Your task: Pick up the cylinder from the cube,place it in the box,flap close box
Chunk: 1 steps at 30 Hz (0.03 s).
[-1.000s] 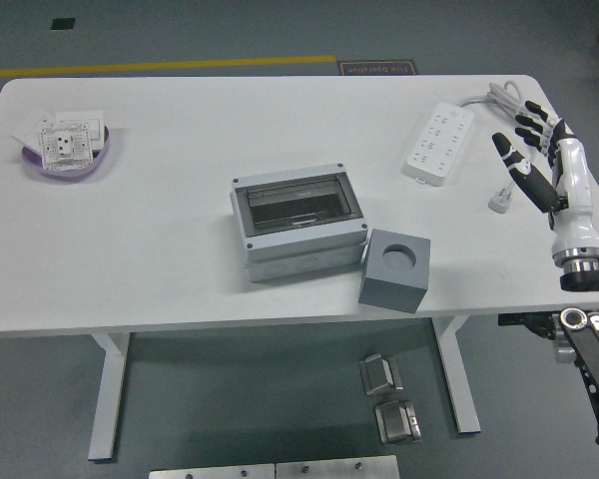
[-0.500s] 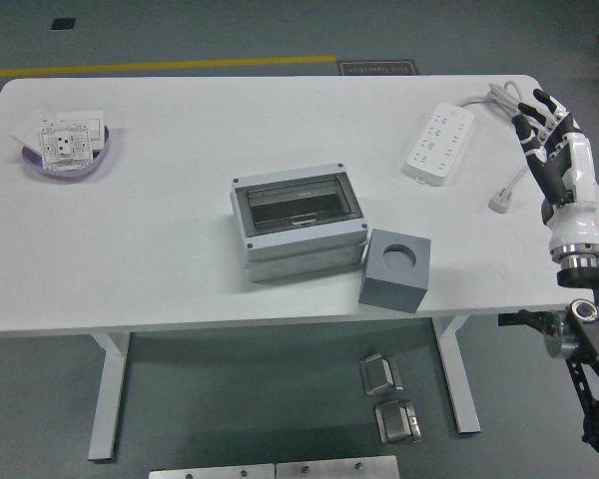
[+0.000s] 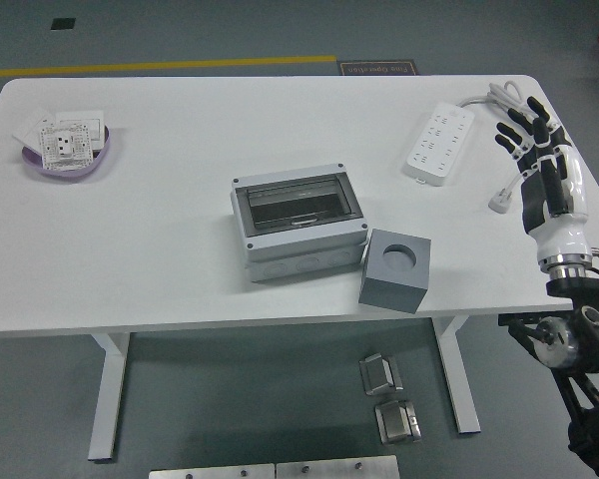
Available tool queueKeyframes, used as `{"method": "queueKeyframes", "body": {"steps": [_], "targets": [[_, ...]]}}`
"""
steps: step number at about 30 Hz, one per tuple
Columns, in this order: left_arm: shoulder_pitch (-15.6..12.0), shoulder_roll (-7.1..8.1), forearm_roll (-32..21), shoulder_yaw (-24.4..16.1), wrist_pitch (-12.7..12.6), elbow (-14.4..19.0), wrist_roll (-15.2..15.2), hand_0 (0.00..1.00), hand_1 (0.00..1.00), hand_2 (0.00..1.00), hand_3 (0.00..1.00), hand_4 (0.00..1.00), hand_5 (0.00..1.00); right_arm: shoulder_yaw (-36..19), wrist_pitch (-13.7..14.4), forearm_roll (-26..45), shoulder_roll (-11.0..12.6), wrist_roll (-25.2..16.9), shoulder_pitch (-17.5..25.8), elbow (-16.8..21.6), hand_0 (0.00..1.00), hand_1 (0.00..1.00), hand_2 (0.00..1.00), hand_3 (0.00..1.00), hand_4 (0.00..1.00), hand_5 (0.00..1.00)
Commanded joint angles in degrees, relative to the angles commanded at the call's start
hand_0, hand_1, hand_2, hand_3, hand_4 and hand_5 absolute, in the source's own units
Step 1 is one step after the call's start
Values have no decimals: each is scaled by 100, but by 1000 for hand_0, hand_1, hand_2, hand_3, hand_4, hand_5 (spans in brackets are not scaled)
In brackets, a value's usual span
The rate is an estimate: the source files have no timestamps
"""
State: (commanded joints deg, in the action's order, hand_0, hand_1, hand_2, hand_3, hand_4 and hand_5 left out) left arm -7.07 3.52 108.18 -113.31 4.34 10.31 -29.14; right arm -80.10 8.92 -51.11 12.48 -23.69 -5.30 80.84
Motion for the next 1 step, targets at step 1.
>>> {"method": "queueKeyframes", "body": {"steps": [1], "targets": [[1, -8, -36, 33, 6, 0, -7, 784, 819, 844, 938, 699, 237, 0, 35, -18, 2, -18, 1, 0, 812, 756, 791, 858, 998, 684]]}}
